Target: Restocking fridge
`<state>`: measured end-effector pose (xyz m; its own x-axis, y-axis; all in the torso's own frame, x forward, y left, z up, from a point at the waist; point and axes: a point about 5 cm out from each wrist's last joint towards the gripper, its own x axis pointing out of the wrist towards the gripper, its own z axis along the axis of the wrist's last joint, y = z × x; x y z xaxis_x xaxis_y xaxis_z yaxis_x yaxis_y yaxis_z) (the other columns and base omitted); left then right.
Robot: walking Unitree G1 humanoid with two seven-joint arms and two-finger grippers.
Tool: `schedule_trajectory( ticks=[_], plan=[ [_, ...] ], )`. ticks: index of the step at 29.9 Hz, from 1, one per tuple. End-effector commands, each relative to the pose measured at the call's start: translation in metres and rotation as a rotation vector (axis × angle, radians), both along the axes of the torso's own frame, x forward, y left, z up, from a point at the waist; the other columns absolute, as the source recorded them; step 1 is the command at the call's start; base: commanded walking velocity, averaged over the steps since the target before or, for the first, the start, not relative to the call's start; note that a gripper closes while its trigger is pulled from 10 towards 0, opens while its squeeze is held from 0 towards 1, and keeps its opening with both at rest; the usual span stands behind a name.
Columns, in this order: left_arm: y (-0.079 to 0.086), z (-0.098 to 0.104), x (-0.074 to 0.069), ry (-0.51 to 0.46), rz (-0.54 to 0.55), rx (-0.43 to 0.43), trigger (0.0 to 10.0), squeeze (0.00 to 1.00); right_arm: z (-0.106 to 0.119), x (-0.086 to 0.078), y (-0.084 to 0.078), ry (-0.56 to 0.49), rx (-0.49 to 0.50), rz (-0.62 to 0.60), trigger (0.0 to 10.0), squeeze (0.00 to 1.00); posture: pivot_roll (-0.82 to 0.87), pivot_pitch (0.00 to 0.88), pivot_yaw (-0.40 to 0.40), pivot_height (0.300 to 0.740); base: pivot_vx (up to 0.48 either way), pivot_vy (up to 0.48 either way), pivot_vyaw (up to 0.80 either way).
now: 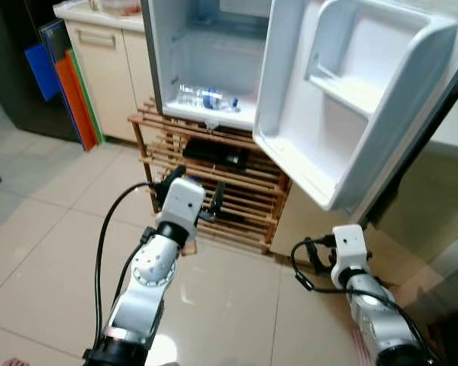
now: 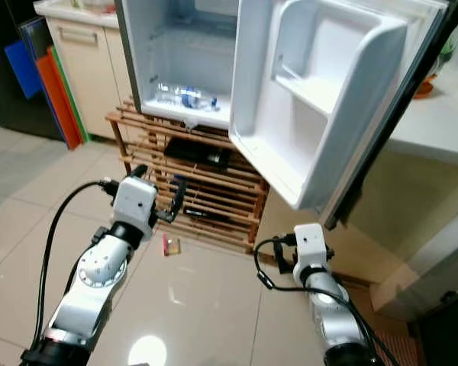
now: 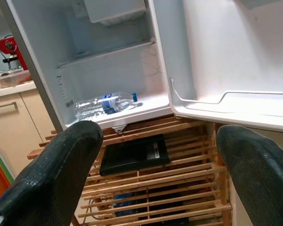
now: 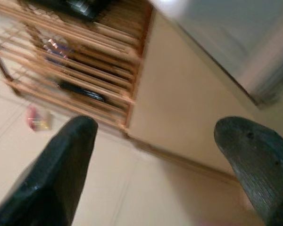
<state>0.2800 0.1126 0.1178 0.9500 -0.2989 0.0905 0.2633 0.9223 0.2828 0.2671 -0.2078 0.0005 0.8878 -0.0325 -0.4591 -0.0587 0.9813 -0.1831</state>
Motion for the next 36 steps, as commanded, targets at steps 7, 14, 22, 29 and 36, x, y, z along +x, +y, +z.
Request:
schedule_trajectory(
  ticks=[7, 14, 22, 29, 36],
  plan=[
    [0.0, -0.003, 0.002, 0.021, 0.005, 0.008, 10.0, 0.0, 0.038, 0.031, -0.07, -0.045, -0.406, -0.203, 10.0, 0.0, 0.01, 0.0, -0.045, 0.74, 0.0, 0.0, 0.0],
    [0.002, -0.003, 0.003, 0.024, 0.018, 0.003, 10.0, 0.0, 0.052, 0.038, -0.092, -0.008, -0.531, -0.271, 10.0, 0.0, 0.02, 0.0, -0.05, 0.74, 0.0, 0.0, 0.0],
    [0.005, -0.006, 0.006, 0.062, 0.059, -0.053, 10.0, 0.0, 0.121, 0.089, -0.076, -0.322, -0.297, -0.348, 10.0, 0.0, 0.02, 0.0, -0.044, 0.74, 0.0, 0.0, 0.0],
    [0.005, -0.014, 0.008, 0.09, 0.074, 0.023, 10.0, 0.0, 0.145, 0.11, -0.044, -0.441, -0.113, -0.262, 10.0, 0.0, 0.02, 0.0, -0.042, 0.74, 0.0, 0.0, 0.0],
    [0.043, -0.119, -0.013, 0.606, 0.133, 0.276, 10.0, 0.0, 0.147, 0.118, -0.014, -0.478, 0.069, -0.177, 10.0, 0.0, 0.02, 0.0, -0.041, 0.74, 0.0, 0.0, 0.0]
  ],
)
